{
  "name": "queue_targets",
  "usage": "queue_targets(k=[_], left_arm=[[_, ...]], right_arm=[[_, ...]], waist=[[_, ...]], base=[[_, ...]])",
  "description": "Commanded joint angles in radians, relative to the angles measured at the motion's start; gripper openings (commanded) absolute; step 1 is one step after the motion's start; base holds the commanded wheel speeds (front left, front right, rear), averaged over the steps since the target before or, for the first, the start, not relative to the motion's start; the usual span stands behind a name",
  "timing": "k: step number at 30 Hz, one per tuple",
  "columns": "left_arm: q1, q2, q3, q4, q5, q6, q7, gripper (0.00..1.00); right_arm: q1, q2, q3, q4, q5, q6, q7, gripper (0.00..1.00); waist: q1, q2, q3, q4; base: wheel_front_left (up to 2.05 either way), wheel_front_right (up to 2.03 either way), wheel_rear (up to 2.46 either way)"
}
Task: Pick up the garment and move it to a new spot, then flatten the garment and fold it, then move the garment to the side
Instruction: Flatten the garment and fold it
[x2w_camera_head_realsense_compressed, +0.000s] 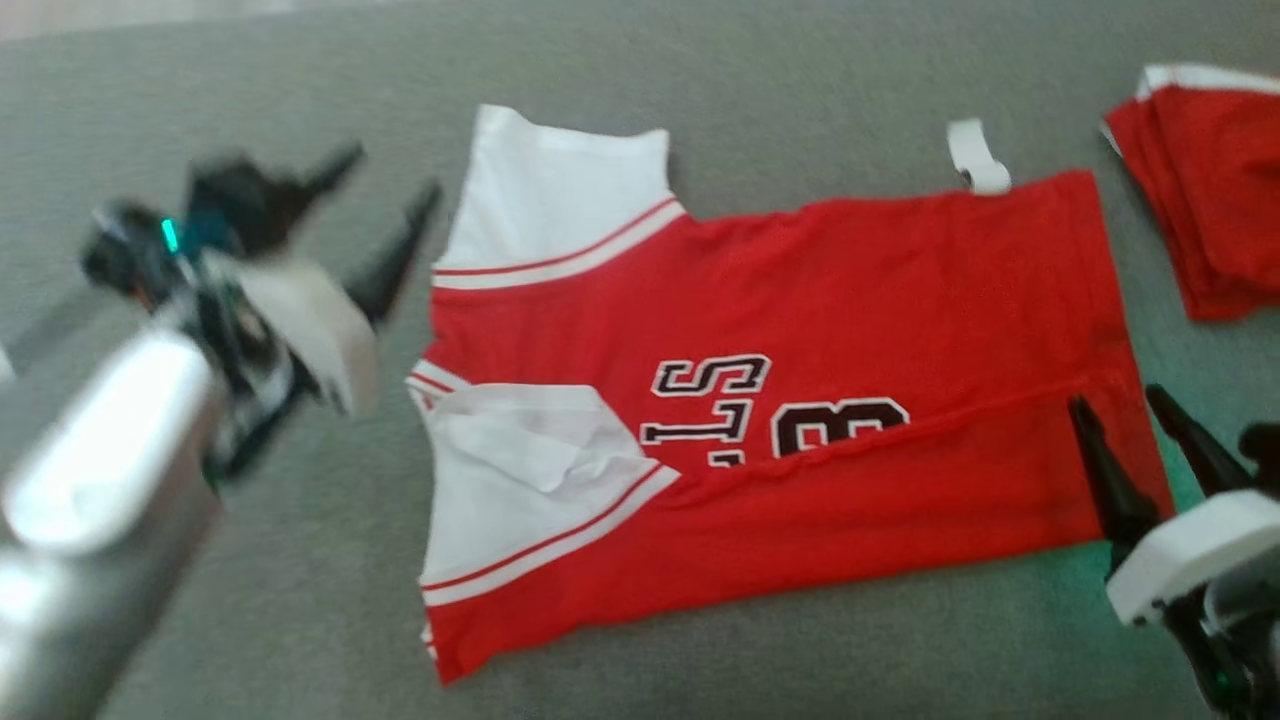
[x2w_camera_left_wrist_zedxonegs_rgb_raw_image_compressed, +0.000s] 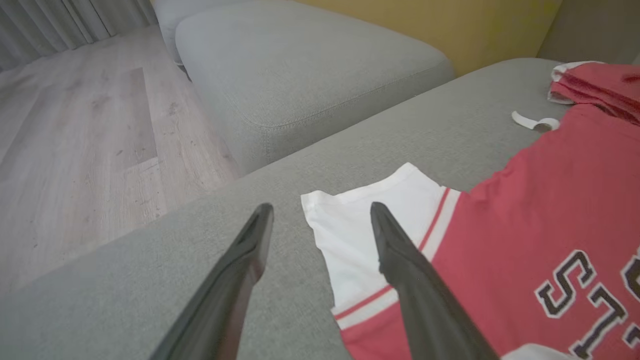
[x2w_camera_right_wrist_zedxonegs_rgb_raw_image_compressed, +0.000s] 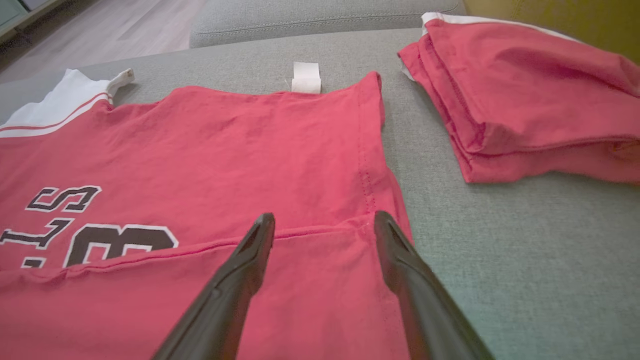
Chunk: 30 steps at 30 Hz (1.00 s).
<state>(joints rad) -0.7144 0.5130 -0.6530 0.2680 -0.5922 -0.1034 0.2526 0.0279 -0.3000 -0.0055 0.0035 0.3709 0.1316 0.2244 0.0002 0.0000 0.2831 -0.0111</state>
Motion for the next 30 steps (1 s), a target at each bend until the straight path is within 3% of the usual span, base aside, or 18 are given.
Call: queue_targets(k=[1, 5, 12, 30], left_arm=[[-0.073, 0.033, 0.047, 0.0, -0.015, -0.005, 0.019, 1.0], [-0.223, 0.028, 0.026, 0.134, -0.057, -0.022, 0.109, 1.0], [-0.37, 0.036, -0.038, 0.315, -0.098, -0.027, 0.175, 1.0], [-0.45, 0.076, -0.223, 0.419, -0.165, -0.027, 0.149, 1.0]], right_arm=[[-0.019, -0.022, 0.015, -0.038, -0.004, -0.001, -0.004, 1.0], [-0.048, -0.02, 0.037, -0.038, -0.005, -0.001, -0.005, 1.0], [-0.078, -0.016, 0.045, -0.028, 0.0, -0.001, -0.022, 1.0], [-0.111, 0.004, 0.038, 0.012, -0.006, -0.001, -0.059, 1.0]], waist=[[-0.0002, 0.0, 0.048, -0.046], [-0.0002, 0.0, 0.095, -0.092], [-0.0002, 0.0, 0.16, -0.152], [-0.0002, 0.0, 0.224, -0.171]], base=[[0.0, 0.0, 0.0], [0.0, 0.0, 0.0], [0.0, 0.0, 0.0], [0.0, 0.0, 0.0]])
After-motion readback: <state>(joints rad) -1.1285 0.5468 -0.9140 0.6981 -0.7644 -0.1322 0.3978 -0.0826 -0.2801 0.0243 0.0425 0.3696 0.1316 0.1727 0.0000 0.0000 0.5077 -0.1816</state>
